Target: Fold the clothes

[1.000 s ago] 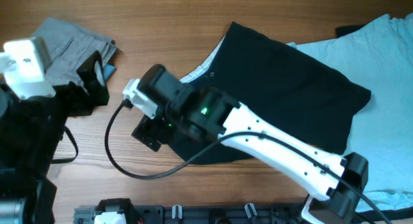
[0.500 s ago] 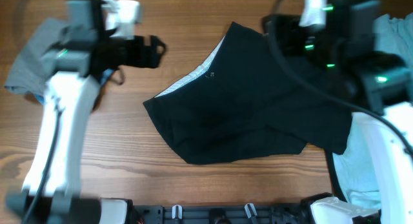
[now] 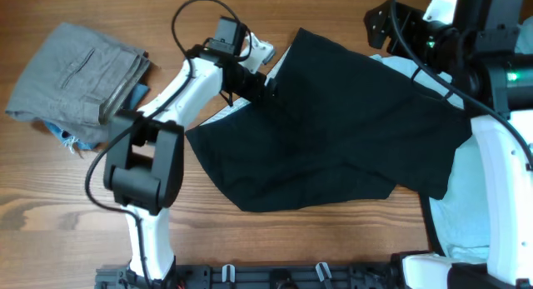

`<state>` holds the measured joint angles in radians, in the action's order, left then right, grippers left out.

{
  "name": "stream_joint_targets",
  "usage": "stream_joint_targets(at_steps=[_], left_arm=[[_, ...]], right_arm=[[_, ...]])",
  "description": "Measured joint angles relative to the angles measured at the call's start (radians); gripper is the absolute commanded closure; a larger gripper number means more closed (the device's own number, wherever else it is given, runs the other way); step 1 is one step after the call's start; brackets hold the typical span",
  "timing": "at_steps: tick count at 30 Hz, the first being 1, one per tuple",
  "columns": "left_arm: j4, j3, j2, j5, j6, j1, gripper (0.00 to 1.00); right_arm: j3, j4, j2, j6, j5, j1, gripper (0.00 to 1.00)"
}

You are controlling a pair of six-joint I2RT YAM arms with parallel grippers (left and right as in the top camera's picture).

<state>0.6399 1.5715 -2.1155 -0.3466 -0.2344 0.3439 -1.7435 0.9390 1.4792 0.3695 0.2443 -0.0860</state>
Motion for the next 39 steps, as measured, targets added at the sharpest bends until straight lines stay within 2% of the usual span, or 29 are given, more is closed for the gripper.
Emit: stream_joint_targets(at_steps=[4, 7, 11, 16, 17, 19, 21, 25, 27, 31, 32, 35, 37, 39], left_arm=[[-0.01, 0.0, -0.041, 0.02, -0.019, 0.001, 0.06], [-0.008, 0.0, -0.07, 0.021, -0.028, 0.001, 0.15], [-0.005, 0.002, -0.076, 0.02, -0.035, 0.008, 0.4], [-0.008, 0.005, -0.088, 0.048, -0.037, 0.059, 0.75], [-0.008, 0.007, -0.092, 0.059, -0.041, 0.07, 0.87], [-0.007, 0.016, -0.098, 0.085, -0.037, 0.094, 0.96], [-0.005, 0.019, -0.101, 0.132, -0.004, 0.112, 0.96], [0.031, 0.031, -0.097, 0.246, 0.174, 0.122, 0.96], [0.119, 0.033, -0.08, 0.383, 0.262, 0.073, 0.95], [0.197, 0.028, -0.068, 0.481, 0.369, -0.185, 0.83], [0.202, 0.027, -0.067, 0.477, 0.378, -0.24, 0.81], [0.243, 0.024, -0.063, 0.457, 0.428, -0.409, 0.68], [0.253, 0.022, -0.06, 0.417, 0.462, -0.445, 0.59], [0.251, 0.021, -0.059, 0.388, 0.469, -0.447, 0.56]], right_arm=[[0.0, 0.0, 0.014, -0.004, 0.003, 0.0, 0.06], [0.0, 0.0, 0.015, -0.013, 0.003, 0.0, 0.06], [0.0, 0.0, 0.015, -0.016, 0.003, 0.0, 0.06], [0.0, 0.0, 0.015, -0.019, 0.003, 0.0, 0.06], [0.0, 0.0, 0.015, -0.019, 0.003, 0.0, 0.06], [0.0, 0.0, 0.015, -0.019, 0.003, 0.0, 0.06], [0.0, 0.0, 0.015, -0.019, 0.003, 0.0, 0.06], [0.0, 0.0, 0.015, -0.027, 0.003, 0.0, 0.07], [0.0, 0.004, 0.015, -0.043, 0.003, 0.0, 0.07], [-0.002, 0.08, 0.042, -0.064, -0.002, 0.0, 0.09], [-0.002, 0.098, 0.055, -0.07, -0.003, 0.0, 0.1], [-0.002, 0.184, 0.151, -0.087, -0.011, 0.0, 0.15], [-0.002, 0.22, 0.225, -0.087, -0.014, 0.0, 0.23], [-0.002, 0.232, 0.289, -0.09, -0.017, 0.0, 0.35]])
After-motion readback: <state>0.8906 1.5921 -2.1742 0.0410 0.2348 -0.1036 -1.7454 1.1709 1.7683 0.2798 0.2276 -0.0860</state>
